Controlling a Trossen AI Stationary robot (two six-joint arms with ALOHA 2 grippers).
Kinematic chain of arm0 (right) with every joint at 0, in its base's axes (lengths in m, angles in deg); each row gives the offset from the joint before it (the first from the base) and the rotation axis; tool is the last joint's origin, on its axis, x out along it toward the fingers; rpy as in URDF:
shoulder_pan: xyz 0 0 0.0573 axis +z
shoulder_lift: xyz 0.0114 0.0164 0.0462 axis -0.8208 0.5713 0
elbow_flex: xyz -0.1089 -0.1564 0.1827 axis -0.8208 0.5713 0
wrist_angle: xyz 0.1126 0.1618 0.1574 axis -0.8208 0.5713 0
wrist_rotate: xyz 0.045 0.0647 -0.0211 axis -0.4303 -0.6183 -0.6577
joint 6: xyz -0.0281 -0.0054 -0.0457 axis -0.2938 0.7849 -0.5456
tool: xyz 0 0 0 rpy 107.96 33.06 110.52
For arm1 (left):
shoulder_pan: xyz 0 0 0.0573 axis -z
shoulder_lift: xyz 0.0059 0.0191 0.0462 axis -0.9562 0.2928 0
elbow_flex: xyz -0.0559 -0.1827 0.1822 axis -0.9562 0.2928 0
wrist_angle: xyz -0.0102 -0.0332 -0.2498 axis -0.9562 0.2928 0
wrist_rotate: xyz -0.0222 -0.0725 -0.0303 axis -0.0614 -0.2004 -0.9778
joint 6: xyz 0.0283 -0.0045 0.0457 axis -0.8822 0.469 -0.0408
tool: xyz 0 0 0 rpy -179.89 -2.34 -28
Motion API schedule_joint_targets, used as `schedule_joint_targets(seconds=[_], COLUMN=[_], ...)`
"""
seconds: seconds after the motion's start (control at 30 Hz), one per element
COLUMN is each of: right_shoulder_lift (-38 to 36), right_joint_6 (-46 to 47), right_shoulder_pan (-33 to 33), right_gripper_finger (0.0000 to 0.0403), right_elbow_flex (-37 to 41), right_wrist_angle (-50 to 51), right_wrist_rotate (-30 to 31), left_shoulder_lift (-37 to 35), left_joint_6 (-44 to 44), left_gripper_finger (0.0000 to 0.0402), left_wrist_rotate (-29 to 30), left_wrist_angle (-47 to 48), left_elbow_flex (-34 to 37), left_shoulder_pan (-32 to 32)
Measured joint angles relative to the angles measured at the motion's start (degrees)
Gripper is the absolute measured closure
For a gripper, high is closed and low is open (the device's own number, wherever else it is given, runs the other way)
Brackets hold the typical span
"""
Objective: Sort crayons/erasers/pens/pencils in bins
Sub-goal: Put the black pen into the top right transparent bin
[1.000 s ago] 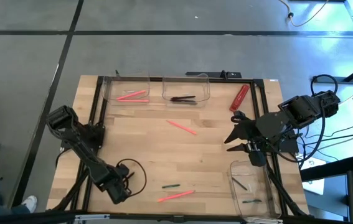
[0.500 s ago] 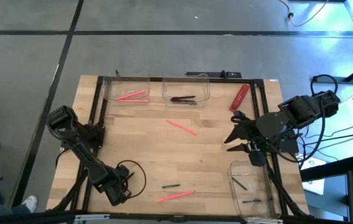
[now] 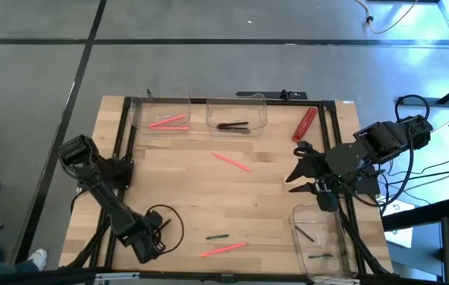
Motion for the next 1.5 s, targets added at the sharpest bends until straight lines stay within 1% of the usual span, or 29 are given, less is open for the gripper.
schedule_joint_targets(seconds=[0.23, 0.5, 0.67, 0.77, 0.97, 1.03, 1.3, 1.43, 1.47, 1.5], right_shoulder_lift=[0.0, 0.0, 0.0, 0.0, 0.0, 0.0, 0.0, 0.0, 0.0, 0.0], right_joint_6=[0.0, 0.1, 0.2, 0.2, 0.2, 0.2, 0.1, 0.0, 0.0, 0.0], right_shoulder_pan=[0.0, 0.0, 0.0, 0.0, 0.0, 0.0, 0.0, 0.0, 0.0, 0.0], right_gripper_finger=[0.0272, 0.0272, 0.0272, 0.0272, 0.0272, 0.0272, 0.0272, 0.0272, 0.0272, 0.0272], right_elbow_flex=[0.0, 0.0, 0.0, 0.0, 0.0, 0.0, 0.0, 0.0, 0.0, 0.0], right_wrist_angle=[0.0, 0.0, 0.0, 0.0, 0.0, 0.0, 0.0, 0.0, 0.0, 0.0], right_wrist_rotate=[0.0, 0.0, 0.0, 0.0, 0.0, 0.0, 0.0, 0.1, 0.0, 0.1], left_shoulder_lift=[0.1, 4.1, 5.0, 5.0, 5.0, 5.0, 4.7, 3.3, 2.7, 2.1], left_joint_6=[1.0, 2.0, 2.2, 2.1, 2.2, 2.2, 2.5, 2.5, 2.5, 2.3], left_gripper_finger=[0.0291, 0.0291, 0.0293, 0.0311, 0.0376, 0.039, 0.0388, 0.0389, 0.0389, 0.0388], left_wrist_rotate=[0.5, -0.3, -0.4, -0.6, -1.0, -1.1, -1.6, -1.5, -1.2, 0.3], left_wrist_angle=[0.2, -1.0, -0.8, -0.6, -0.3, -0.3, -0.4, -0.9, -0.9, -1.1], left_elbow_flex=[0.0, -0.3, -0.2, -0.2, -0.2, -0.2, -0.1, -0.1, 0.0, 0.1], left_shoulder_pan=[0.5, 0.5, 0.5, 0.5, 0.5, 0.4, -0.2, -1.3, -1.7, -2.0])
